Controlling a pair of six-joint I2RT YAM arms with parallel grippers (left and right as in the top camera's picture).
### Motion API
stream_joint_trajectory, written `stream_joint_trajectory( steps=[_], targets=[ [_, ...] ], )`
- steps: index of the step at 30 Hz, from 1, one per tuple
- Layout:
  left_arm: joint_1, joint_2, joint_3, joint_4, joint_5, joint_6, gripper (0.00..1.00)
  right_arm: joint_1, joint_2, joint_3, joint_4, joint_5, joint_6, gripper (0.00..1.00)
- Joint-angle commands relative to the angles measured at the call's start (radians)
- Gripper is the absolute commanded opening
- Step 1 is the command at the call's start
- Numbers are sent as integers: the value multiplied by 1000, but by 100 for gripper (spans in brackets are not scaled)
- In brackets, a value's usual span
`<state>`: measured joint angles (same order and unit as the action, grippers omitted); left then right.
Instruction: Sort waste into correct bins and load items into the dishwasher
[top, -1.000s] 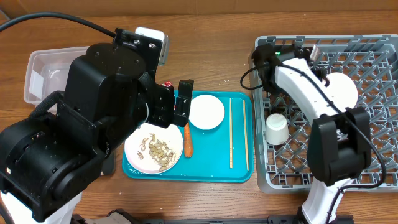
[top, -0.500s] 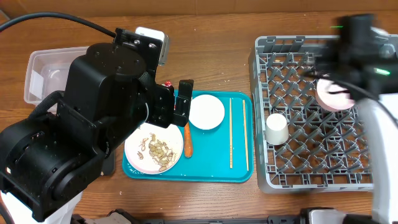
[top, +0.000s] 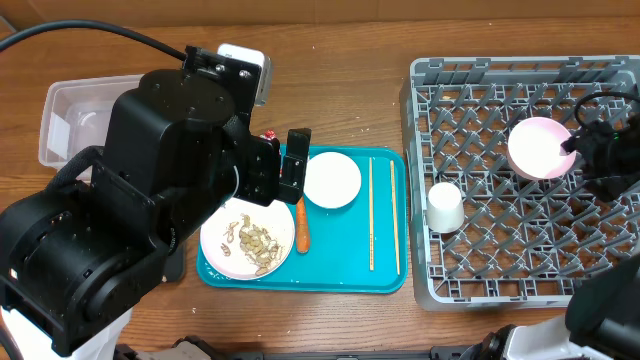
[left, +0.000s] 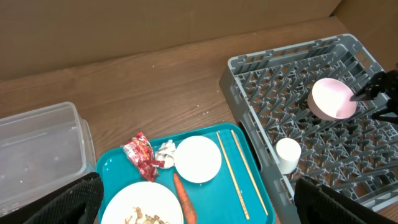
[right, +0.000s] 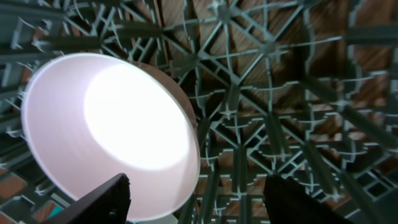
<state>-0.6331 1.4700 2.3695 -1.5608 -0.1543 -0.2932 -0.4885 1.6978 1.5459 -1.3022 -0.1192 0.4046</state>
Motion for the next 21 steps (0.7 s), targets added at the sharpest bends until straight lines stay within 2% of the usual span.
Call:
stream_joint_trajectory(
  steps=[1, 4, 9, 12, 13, 17, 21],
  targets=[
    [6, -4, 14, -2, -11, 9, 100, 3, 51, -19, 34, -40, -34, 65],
    [6, -4, 14, -2, -11, 9, 100, 3, 73, -42, 66, -40, -7, 51],
    [6, -4, 14, -2, -11, 9, 100, 3, 83, -95, 138, -38, -9, 42],
    [6, -4, 14, 2, -11, 9, 100, 8, 77, -102, 184, 48, -16, 14],
    [6, -4, 14, 2, -11, 9, 100, 13, 67, -95, 183, 105, -16, 9],
    [6, -4, 14, 2, -11, 9, 100, 68, -16, -66, 186, 335, -15, 5],
    [6, -4, 14, 8, -10, 9, 100, 196, -127, -61, 215, 539, -15, 4]
  ],
)
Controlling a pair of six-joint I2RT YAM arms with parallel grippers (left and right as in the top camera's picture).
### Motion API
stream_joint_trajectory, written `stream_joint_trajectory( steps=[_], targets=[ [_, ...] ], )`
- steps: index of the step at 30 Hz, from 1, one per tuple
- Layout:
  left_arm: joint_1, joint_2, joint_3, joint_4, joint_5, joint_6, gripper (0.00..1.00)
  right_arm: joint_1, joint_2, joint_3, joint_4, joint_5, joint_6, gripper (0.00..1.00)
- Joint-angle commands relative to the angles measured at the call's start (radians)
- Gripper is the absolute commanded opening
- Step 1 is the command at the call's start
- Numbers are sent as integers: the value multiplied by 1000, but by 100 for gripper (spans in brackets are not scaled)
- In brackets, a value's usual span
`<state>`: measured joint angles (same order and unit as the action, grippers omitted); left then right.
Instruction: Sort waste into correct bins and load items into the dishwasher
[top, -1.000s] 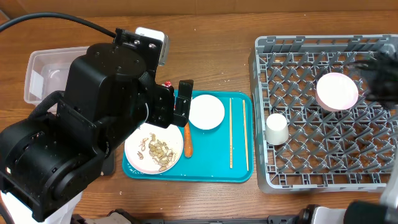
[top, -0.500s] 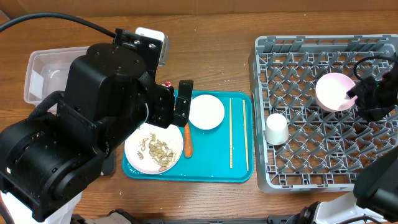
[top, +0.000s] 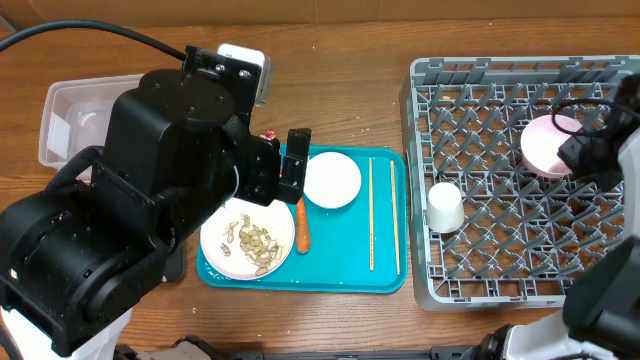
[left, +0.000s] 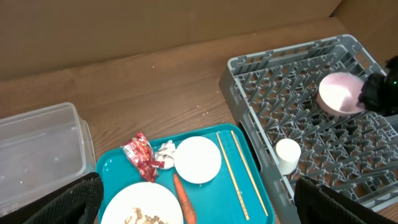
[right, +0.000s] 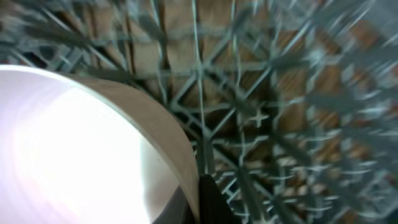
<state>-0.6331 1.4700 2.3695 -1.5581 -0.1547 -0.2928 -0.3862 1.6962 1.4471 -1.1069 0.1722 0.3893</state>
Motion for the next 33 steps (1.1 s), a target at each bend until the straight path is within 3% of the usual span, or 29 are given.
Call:
stream_joint_trajectory(
  steps=[1, 6, 12, 20, 33],
  targets=[
    [6, -4, 14, 8, -10, 8, 100, 138, -145, 38, 27, 310, 0, 4],
    [6, -4, 14, 14, -10, 8, 100, 359, -144, 33, 33, 665, 8, 4],
    [6, -4, 14, 12, -9, 8, 100, 505, -57, -6, 33, 1013, 61, 4],
    [6, -4, 14, 7, -2, 8, 100, 510, 112, -27, 6, 1072, 60, 4],
    [6, -4, 14, -1, -2, 8, 100, 513, 141, -27, 24, 1083, 59, 4]
  ],
)
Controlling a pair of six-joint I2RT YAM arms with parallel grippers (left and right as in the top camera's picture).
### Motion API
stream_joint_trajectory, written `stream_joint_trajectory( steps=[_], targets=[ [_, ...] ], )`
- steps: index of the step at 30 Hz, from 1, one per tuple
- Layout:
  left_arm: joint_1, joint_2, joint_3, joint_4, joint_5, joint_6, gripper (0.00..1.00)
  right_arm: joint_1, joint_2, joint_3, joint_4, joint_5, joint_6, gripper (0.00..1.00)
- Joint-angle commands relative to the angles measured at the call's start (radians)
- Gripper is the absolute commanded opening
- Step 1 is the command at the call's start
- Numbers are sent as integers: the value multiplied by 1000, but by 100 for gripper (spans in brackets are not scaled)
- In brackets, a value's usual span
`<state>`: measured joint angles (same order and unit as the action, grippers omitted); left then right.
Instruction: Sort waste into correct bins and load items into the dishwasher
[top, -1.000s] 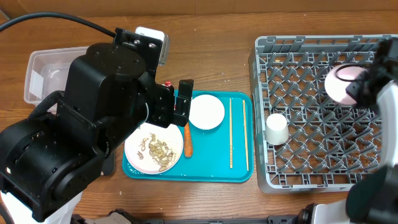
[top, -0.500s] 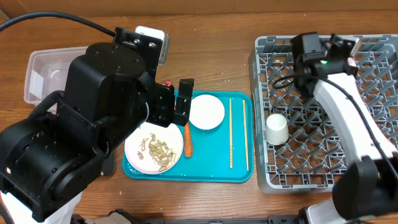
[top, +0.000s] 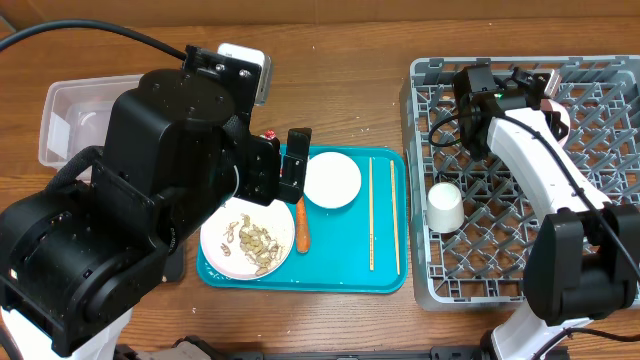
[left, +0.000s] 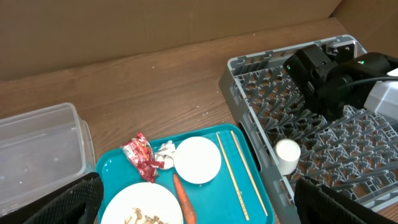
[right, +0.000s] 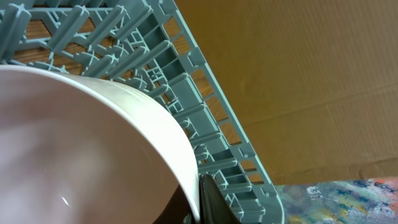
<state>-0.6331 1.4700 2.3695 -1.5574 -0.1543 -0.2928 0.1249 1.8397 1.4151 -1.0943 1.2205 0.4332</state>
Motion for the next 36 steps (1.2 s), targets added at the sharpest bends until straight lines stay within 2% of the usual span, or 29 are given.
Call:
stream_joint_trajectory(
  steps=[1, 17, 23, 36],
  targets=[
    [6, -4, 14, -2, -2, 8, 100, 3, 3, 5, 12, 35, 14, 4],
    [6, -4, 14, 2, -2, 8, 100, 145, 59, 5, 13, 103, 7, 4],
    [6, -4, 14, -1, 18, 8, 100, 129, 59, 6, 2, 280, 4, 4],
    [6, -4, 14, -17, 17, 9, 100, 38, 85, 5, 43, 158, -45, 4]
  ],
)
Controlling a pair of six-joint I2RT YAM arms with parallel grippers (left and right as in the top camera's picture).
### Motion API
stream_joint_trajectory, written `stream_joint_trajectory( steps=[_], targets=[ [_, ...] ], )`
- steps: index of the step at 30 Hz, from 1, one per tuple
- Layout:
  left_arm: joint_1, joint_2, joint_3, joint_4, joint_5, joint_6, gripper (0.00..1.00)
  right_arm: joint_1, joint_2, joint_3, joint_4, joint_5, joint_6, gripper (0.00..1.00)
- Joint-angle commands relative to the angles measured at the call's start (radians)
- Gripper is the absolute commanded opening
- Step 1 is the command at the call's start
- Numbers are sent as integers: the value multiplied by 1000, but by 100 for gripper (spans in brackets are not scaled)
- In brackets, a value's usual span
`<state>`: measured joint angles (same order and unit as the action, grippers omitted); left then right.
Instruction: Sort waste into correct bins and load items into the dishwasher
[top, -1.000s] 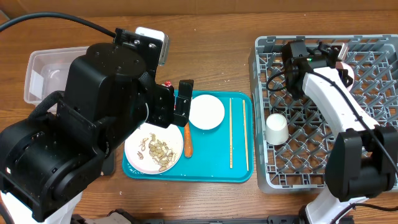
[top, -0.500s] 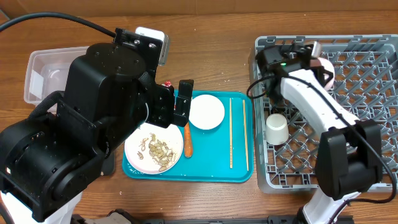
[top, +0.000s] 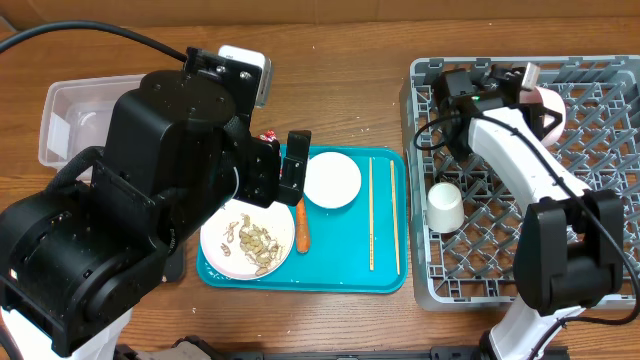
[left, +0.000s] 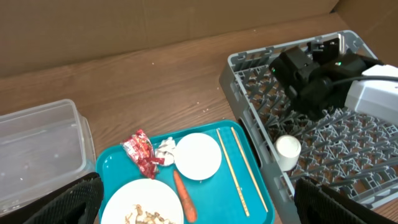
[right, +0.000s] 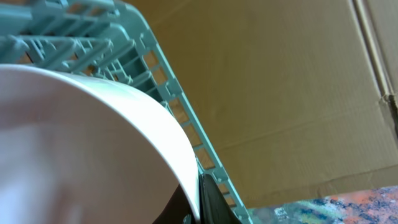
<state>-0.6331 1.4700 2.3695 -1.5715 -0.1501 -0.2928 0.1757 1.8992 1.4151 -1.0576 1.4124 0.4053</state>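
My right gripper (top: 537, 97) is shut on the rim of a pink bowl (top: 549, 104), holding it tilted on edge over the back rows of the grey dish rack (top: 600, 250). The right wrist view is mostly filled by the bowl (right: 87, 149), with the fingertips (right: 208, 199) pinching its rim. A white cup (top: 445, 207) lies in the rack's left side. My left gripper (left: 199, 202) hangs wide open above the teal tray (top: 340, 272), holding nothing. The tray carries a plate of food scraps (top: 247, 240), a carrot (top: 302, 226), a small white plate (top: 331, 180) and chopsticks (top: 371, 212).
A red wrapper (left: 140, 154) and a crumpled tissue (left: 165, 149) lie at the tray's back left. A clear plastic bin (top: 75, 120) stands on the table's left. A cardboard wall runs behind the table. The left arm's bulk hides the tray's left part in the overhead view.
My right gripper, still shut on the pink bowl, has shifted slightly nearer the rack's back rim, and the bowl is tipped further. The left arm has barely moved.
The pink bowl lay at the rack's right middle with my right gripper open around its rim. Then the gripper was shut on the rim. Later the bowl was held up at the rack's back, where it still is. The left gripper stayed open over the tray throughout.
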Motion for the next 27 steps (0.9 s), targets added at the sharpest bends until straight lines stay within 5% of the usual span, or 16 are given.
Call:
stream_joint_trajectory(
  steps=[1, 12, 16, 17, 19, 22, 27],
  targets=[
    [6, -4, 14, -2, 13, 9, 100, -11, 28, 5, 6, -53, -17, 4],
    [6, -4, 14, -2, 13, 8, 100, 76, 92, 5, -32, -52, -16, 8],
    [6, -4, 14, -2, 13, 8, 100, 150, 86, 5, -75, -53, -11, 28],
    [6, -4, 14, -2, 12, 9, 100, 193, 70, 6, -109, -53, 9, 45],
    [6, -4, 14, -2, 12, 9, 100, 237, 35, 17, -157, -69, 85, 54],
    [6, -4, 14, -2, 8, 10, 100, 288, -28, 61, -188, -208, 100, 60],
    [6, -4, 14, -3, -22, 29, 100, 353, -172, 174, -187, -764, 32, 67]
  ],
)
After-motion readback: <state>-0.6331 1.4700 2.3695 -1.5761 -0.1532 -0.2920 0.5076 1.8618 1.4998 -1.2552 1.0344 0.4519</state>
